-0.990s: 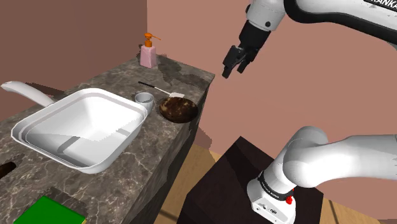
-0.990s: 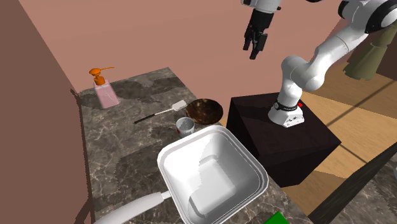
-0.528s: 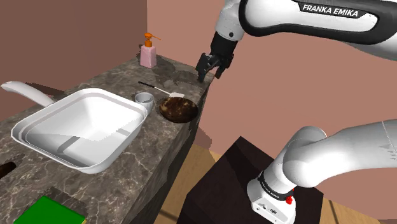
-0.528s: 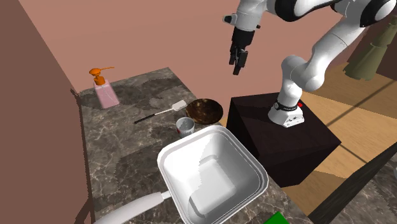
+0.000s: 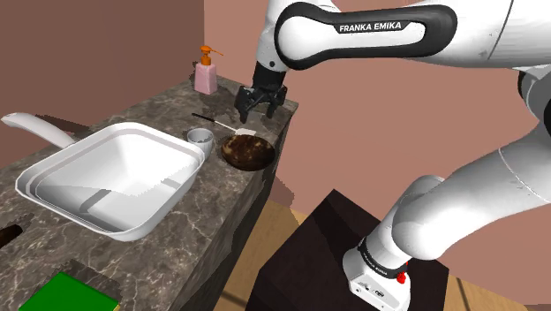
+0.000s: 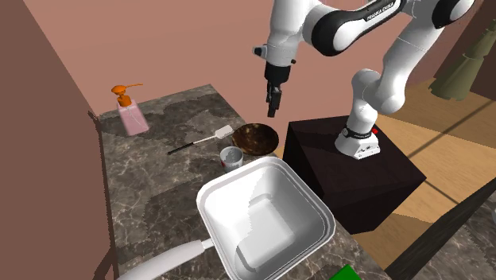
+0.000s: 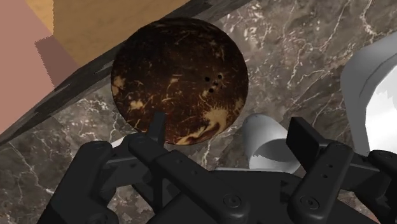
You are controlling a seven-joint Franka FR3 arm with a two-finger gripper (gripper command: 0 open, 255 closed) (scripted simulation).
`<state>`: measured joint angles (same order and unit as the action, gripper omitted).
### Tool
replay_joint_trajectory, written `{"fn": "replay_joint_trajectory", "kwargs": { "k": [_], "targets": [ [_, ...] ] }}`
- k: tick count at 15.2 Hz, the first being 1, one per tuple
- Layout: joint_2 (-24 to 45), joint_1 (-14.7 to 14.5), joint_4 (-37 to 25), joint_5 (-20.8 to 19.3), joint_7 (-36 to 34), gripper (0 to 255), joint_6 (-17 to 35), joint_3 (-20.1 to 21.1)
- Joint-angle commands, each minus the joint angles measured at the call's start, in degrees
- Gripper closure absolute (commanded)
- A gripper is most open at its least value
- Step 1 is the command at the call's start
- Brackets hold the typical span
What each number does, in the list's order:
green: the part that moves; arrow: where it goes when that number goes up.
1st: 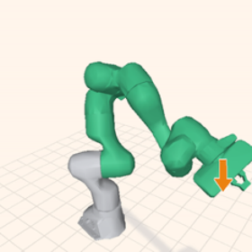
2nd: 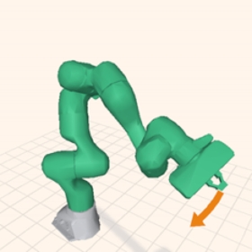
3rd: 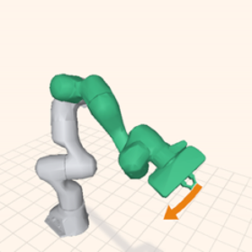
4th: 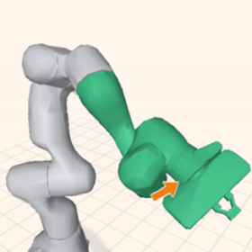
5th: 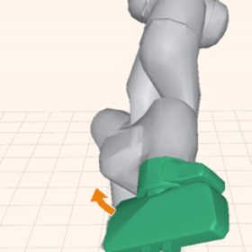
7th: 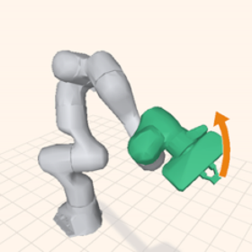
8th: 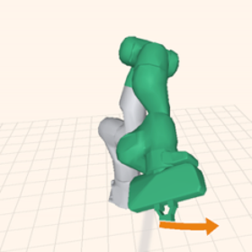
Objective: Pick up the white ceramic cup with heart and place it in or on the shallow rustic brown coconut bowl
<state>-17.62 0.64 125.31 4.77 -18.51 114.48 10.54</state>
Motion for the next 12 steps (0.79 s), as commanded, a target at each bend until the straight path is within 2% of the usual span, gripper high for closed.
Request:
{"fn": "replay_joint_trajectory", "kwargs": {
  "k": [1,12],
  "targets": [
    [4.22,0.14,-1.86,-0.29,-1.48,0,2.13,0.66],
    [28.95,-0.89,-18.57,-4.34,-10.01,0,8.59,2.35]
  ]
}}
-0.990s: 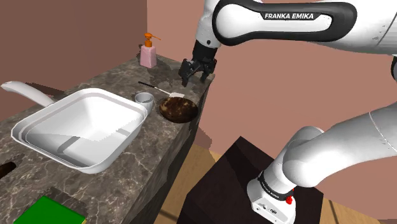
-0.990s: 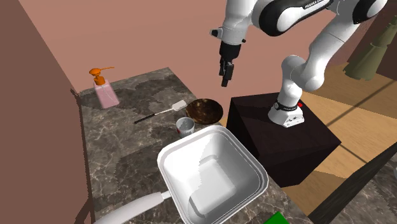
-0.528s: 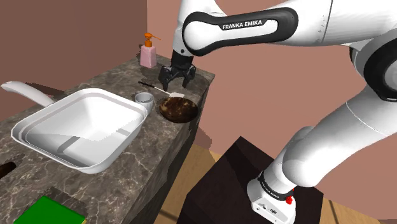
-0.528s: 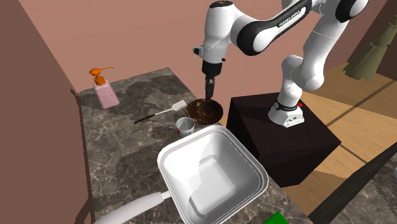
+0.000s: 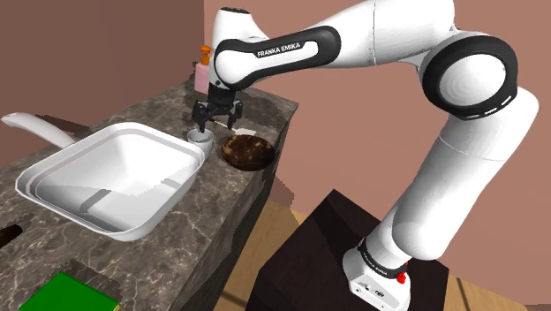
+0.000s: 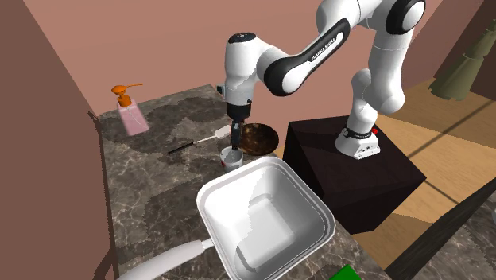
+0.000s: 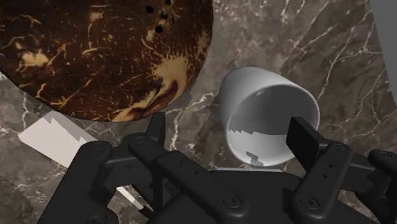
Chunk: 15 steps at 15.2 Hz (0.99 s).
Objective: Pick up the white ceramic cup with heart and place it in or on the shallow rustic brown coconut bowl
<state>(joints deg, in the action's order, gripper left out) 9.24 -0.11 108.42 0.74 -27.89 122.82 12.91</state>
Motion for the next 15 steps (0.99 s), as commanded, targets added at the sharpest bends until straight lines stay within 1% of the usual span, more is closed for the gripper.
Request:
{"fn": "replay_joint_trajectory", "kwargs": {
  "k": [1,9,15],
  "targets": [
    [3.43,-0.31,-2.83,-0.54,-1.03,0,0.35,-0.07],
    [6.31,-0.69,-0.73,-1.28,-1.51,0,5.29,-0.21],
    [6.32,-0.69,-0.74,-1.28,-1.51,0,5.29,-0.22]
  ]
}}
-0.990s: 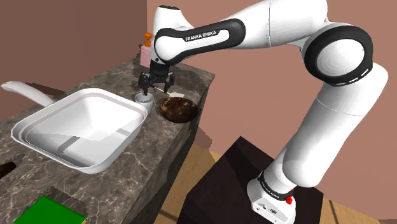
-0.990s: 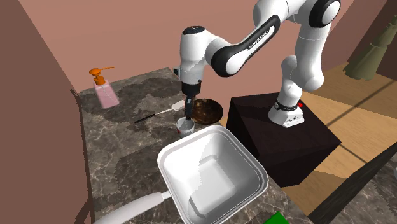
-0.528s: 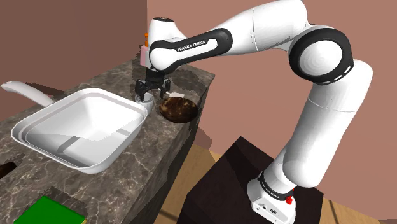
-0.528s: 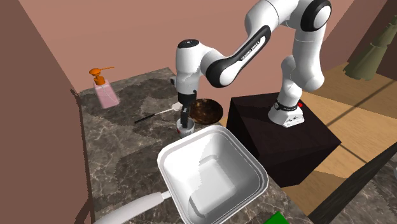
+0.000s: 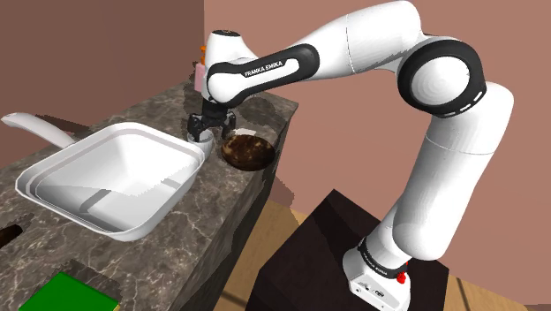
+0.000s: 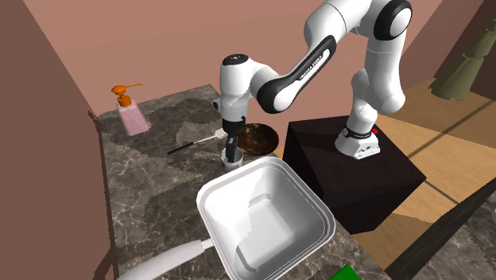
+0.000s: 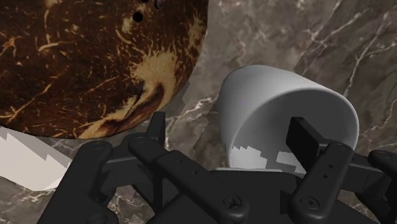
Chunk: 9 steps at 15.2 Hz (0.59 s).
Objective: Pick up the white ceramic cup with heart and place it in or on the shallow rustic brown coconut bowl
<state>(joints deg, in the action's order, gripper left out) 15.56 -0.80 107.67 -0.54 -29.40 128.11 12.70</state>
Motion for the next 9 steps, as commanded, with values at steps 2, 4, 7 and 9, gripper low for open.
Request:
{"fn": "replay_joint_trajectory", "kwargs": {
  "k": [2,4,7,9],
  "targets": [
    [0.00,0.00,0.00,0.00,0.00,255,0.00,0.00],
    [0.00,0.00,0.00,0.00,0.00,255,0.00,0.00],
    [-0.01,0.01,0.02,0.01,0.02,255,0.01,0.00],
    [-0.02,0.03,0.02,0.01,0.04,255,0.00,-0.01]
  ]
}}
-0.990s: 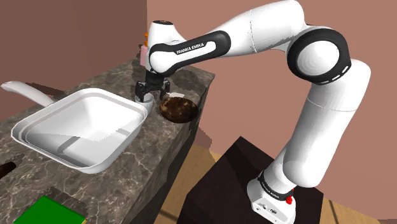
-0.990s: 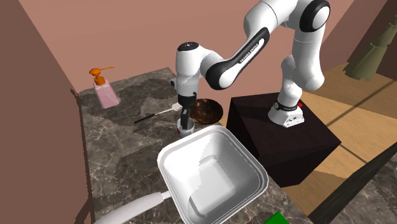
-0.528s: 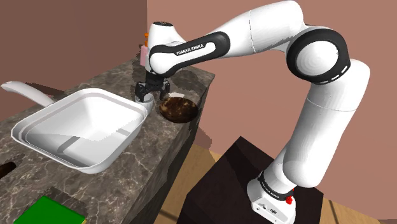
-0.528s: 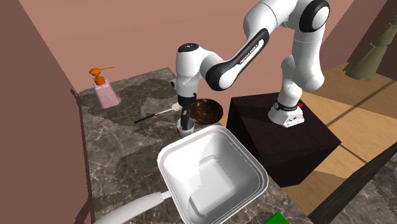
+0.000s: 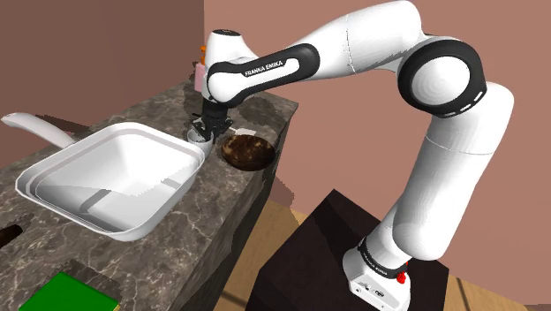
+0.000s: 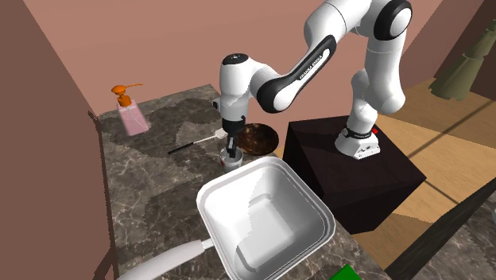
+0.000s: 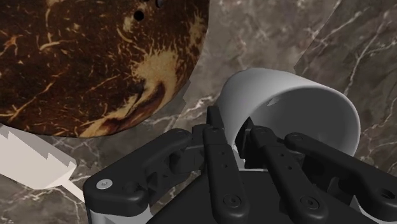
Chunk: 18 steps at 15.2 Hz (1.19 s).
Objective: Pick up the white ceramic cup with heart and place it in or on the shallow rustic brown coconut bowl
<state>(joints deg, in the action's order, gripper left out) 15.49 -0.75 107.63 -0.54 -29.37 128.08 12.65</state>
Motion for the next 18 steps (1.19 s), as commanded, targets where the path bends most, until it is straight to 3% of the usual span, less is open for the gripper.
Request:
{"fn": "replay_joint_trajectory", "kwargs": {
  "k": [1,18],
  "targets": [
    [0.05,-0.03,0.02,0.02,0.00,255,-0.02,0.03],
    [-3.99,0.21,-7.16,0.95,0.19,255,-11.14,0.32]
  ]
}}
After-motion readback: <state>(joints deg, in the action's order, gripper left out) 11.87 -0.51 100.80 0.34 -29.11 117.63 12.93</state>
